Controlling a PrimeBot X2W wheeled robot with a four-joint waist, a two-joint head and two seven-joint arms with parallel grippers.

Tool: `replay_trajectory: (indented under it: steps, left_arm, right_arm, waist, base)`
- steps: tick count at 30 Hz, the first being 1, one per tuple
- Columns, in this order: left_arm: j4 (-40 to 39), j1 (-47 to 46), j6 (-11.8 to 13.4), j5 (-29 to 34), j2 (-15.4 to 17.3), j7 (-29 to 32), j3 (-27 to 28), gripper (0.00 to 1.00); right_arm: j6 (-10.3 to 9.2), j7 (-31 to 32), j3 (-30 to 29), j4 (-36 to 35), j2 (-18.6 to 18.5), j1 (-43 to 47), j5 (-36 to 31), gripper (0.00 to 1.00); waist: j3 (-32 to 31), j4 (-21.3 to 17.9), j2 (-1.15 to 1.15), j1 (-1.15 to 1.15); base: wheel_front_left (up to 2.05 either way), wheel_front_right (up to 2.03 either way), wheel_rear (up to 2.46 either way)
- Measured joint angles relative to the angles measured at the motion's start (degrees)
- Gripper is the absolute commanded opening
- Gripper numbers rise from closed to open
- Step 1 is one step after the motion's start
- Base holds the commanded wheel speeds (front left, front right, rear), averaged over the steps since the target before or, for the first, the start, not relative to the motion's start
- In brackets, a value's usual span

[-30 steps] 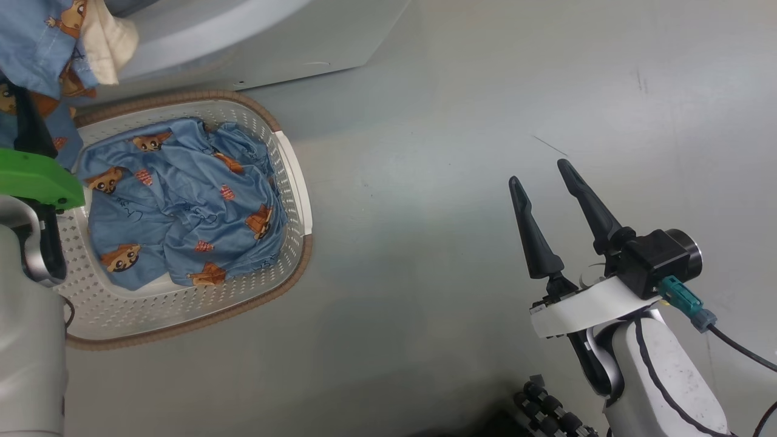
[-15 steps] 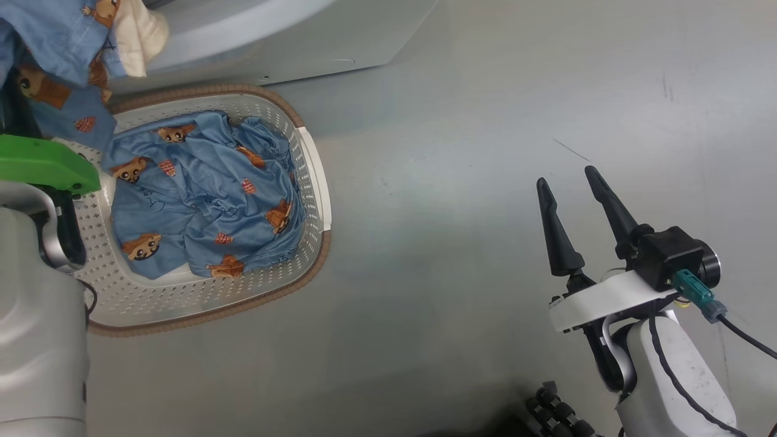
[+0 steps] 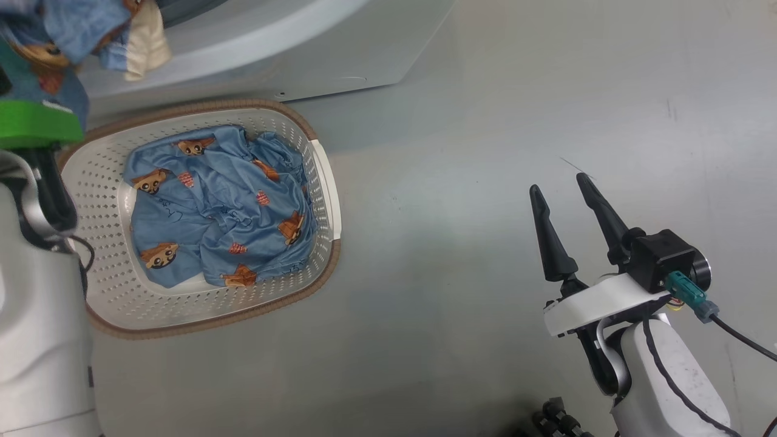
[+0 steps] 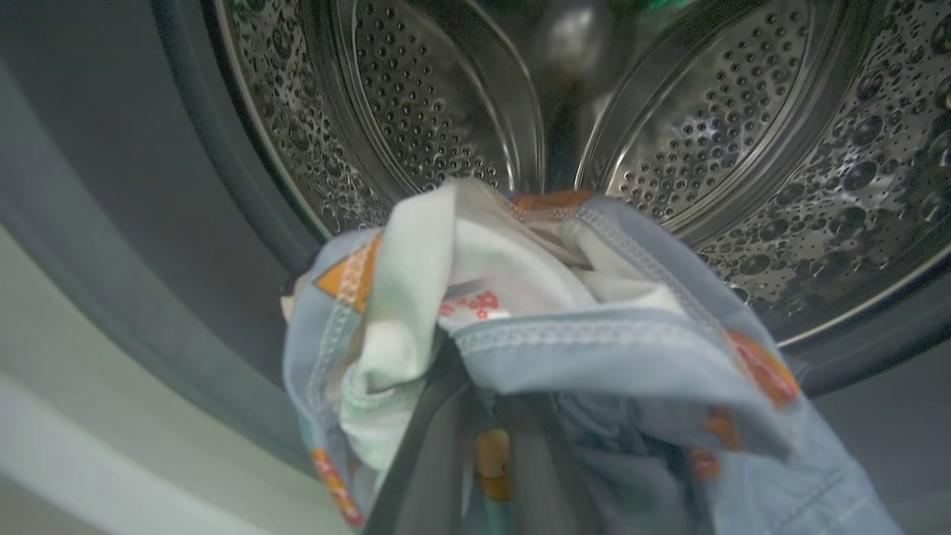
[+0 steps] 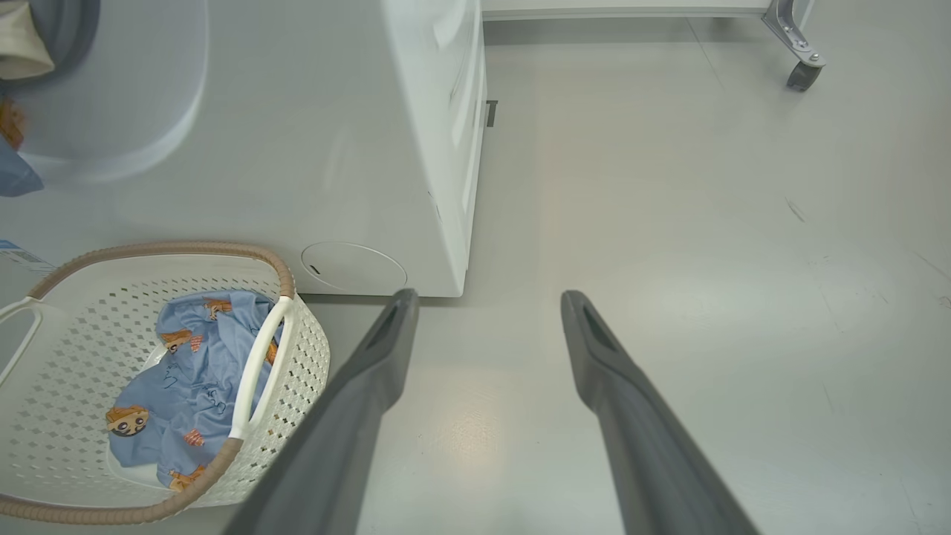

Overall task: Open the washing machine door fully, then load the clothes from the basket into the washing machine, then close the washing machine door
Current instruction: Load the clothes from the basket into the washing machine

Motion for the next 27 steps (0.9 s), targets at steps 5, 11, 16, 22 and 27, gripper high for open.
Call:
replay_trajectory:
  steps: [5, 11, 16, 22, 27]
  left_arm:
    - [-6.5, -2.2, -1.0, 1.3, -0.3, -0.3, -0.7, 0.00]
    - [-8.3, -2.0, -1.6, 1.8, -0.4, -0.3, -1.1, 0.00]
    - [-5.2, -1.7, -1.9, 1.8, -0.2, -0.3, -1.1, 0.00]
    - [-0.2, -1.9, -2.0, 2.7, 2.3, -0.3, -1.3, 0.00]
    - [3.3, -4.5, -2.0, 3.1, 4.4, 1.5, -0.7, 0.00]
  right_arm:
    - [-0.29, 0.0, 0.1, 0.5, 0.0, 0.0, 1.3, 1.00]
    - [-0.26, 0.0, 2.0, 1.1, 0.0, 0.0, 2.2, 1.00]
    - [-0.25, 0.0, 3.3, 1.3, 0.0, 0.0, 3.7, 1.00]
    - [-0.25, 0.0, 4.4, 1.8, 0.0, 0.2, 4.6, 1.00]
    - [-0.23, 0.0, 5.3, 1.9, 0.0, 0.4, 5.0, 1.00]
  waist:
    - [-1.3, 0.1, 0.00, 0.00]
    - [-2.9, -0.7, 0.00, 0.00]
    - [-3.6, -2.2, 0.00, 0.00]
    - [-4.0, -4.3, 0.00, 0.00]
    - [-4.2, -6.2, 0.00, 0.00]
  base:
    - [0.00, 0.00, 0.00]
    - [0.00, 0.00, 0.00]
    - [0.00, 0.00, 0.00]
    - [0.00, 0.00, 0.00]
    - [0.00, 0.00, 0.00]
